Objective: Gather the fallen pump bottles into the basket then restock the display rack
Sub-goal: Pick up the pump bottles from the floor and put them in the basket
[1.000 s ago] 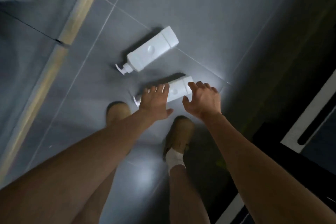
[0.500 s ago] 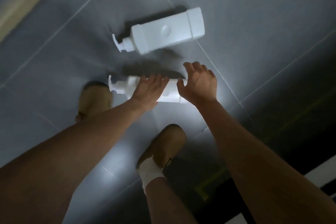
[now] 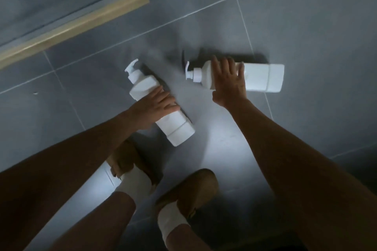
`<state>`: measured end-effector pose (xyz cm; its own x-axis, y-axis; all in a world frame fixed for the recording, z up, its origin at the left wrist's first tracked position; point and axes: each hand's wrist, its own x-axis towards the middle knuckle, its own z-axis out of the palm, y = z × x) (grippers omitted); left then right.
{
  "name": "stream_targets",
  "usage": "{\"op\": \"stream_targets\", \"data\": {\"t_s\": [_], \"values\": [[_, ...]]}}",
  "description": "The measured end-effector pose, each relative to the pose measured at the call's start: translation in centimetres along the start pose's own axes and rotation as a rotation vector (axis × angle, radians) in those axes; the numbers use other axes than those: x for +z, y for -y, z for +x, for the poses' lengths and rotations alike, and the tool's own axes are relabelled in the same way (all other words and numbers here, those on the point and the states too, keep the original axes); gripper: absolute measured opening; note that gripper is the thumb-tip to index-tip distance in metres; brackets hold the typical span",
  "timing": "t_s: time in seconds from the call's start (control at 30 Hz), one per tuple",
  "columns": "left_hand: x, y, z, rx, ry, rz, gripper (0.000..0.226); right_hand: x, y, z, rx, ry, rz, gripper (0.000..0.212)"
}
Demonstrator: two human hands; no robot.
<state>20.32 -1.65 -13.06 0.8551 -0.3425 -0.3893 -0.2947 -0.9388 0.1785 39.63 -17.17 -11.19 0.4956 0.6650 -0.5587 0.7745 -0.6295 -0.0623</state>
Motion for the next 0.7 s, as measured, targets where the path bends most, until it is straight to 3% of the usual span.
{"op": "stream_targets", "data": {"t_s": [0.1, 0.2, 0.33, 0.4, 0.47, 0.57, 0.7], "values": [[0.7, -0.7, -0.6, -0.129, -0.031, -0.162, 0.082, 0.1, -0.4, 1.3, -0.027, 0.003, -0.065, 0.093], [0.1, -1.4, -0.9, -0.404, -0.071, -0.304, 0.06, -0.3, -0.3, 1.6, -0.056, 0.001, -0.061, 0.084], [-1.1, -2.9, 0.2, -1.026, -0.151, -0.53, 0.078, -0.6, 1.2, 0.8, -0.05, -0.024, -0.021, 0.071], [-2.3, -2.7, 1.2, -1.419, -0.151, -0.889, 0.1, -1.1, 2.2, 0.8, 0.002, -0.039, 0.038, 0.069], [-3.0, -1.9, 2.3, -1.671, -0.234, -1.233, 0.11, -1.6, 3.2, 0.8, 0.03, -0.037, 0.088, 0.071], [-2.9, -0.8, 3.3, -1.81, -0.274, -1.396, 0.099, -1.6, 4.2, 0.7, 0.016, -0.029, 0.112, 0.073], [-2.3, -0.3, 2.7, -1.719, -0.207, -1.346, 0.085, -1.8, 5.1, 0.7, -0.002, -0.019, 0.115, 0.074]]}}
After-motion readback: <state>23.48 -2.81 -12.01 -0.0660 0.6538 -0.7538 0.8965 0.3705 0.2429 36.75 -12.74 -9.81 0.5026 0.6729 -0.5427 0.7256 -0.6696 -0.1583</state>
